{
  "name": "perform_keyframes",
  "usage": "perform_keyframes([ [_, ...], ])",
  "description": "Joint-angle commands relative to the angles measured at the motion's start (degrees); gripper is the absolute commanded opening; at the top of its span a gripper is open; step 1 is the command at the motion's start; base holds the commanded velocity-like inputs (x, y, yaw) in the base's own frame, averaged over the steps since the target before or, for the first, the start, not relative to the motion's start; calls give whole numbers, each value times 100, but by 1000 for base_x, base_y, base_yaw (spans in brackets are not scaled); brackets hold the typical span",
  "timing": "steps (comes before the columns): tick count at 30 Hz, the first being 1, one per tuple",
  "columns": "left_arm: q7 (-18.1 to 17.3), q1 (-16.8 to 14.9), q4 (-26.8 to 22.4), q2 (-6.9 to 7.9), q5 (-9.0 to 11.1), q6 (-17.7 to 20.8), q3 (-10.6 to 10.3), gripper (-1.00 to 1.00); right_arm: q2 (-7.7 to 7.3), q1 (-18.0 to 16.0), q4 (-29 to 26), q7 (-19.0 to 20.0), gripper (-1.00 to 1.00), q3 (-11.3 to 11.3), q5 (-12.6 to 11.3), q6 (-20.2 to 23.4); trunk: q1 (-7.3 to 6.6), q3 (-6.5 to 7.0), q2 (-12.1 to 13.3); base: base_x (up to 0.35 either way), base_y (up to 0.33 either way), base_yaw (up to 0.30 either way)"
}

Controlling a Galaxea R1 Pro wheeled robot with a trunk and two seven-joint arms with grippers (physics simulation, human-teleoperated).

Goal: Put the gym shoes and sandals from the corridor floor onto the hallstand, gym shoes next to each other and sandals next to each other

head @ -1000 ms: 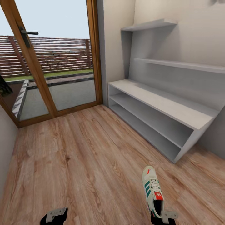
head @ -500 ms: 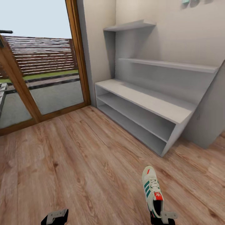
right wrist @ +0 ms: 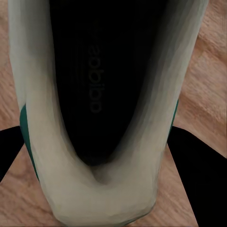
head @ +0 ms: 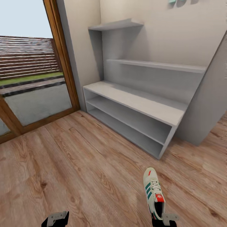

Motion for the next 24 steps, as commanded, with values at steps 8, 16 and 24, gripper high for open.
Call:
perform_keyframes([
  [8,-32,-4,13,-7,-59,-25,49,100,8,-5,6,-23,-100,3,26,-13,2,-4,-1,279,234,-265],
  [16,-30,-4,26,-1,-57,-32,51,100,9,-5,6,-23,-100,3,26,-13,2,-4,-1,167,273,-265],
  [24,-15,-4,28,0,-53,-36,52,100,9,-6,6,-16,-100,3,26,-13,2,-4,-1,29,178,-265],
])
